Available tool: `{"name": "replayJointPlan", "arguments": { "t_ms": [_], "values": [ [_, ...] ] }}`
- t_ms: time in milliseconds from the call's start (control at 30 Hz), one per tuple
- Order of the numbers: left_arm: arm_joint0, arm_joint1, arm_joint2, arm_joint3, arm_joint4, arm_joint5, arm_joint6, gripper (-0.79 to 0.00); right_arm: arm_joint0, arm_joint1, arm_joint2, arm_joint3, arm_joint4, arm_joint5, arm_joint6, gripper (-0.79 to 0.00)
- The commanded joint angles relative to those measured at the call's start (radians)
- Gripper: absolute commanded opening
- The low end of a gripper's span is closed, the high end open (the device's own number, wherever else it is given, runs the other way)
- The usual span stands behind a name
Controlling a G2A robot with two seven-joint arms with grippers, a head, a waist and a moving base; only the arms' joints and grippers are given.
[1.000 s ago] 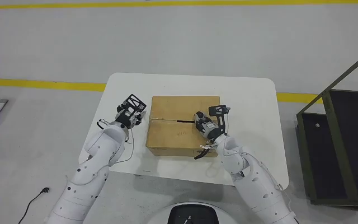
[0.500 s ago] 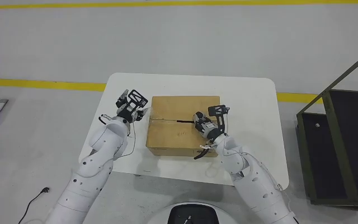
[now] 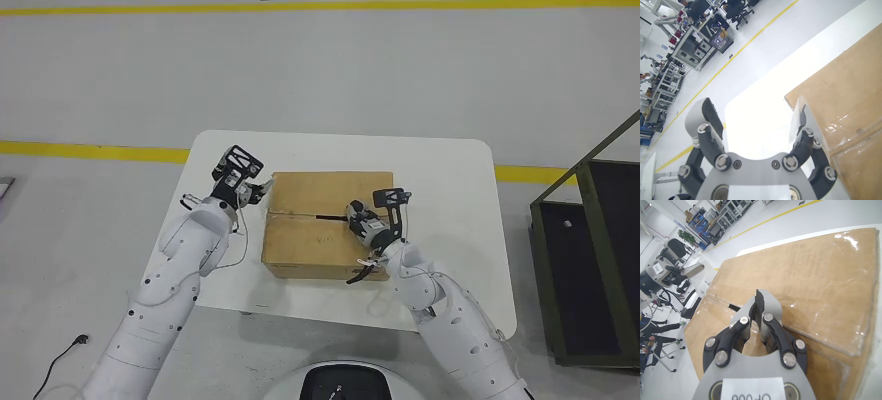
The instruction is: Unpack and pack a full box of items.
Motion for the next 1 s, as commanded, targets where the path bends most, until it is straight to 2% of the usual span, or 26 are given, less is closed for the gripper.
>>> {"name": "replayJointPlan", "arguments": {
  "t_ms": [0,467,967],
  "values": [
    [-0.007,-0.003,0.006,-0.006,-0.003,-0.007,0.007,0.000,0.000,-0.001,0.002,-0.001,0.004,0.001,-0.003,-0.785],
    [-0.059,-0.030,0.076,-0.006,-0.019,-0.047,0.056,0.000,-0.015,0.003,0.030,-0.030,0.006,0.013,0.018,-0.785],
    [-0.070,-0.044,0.080,-0.034,-0.031,-0.063,0.048,0.000,-0.014,0.006,0.042,-0.056,0.011,0.001,0.063,-0.785]
  ]
}}
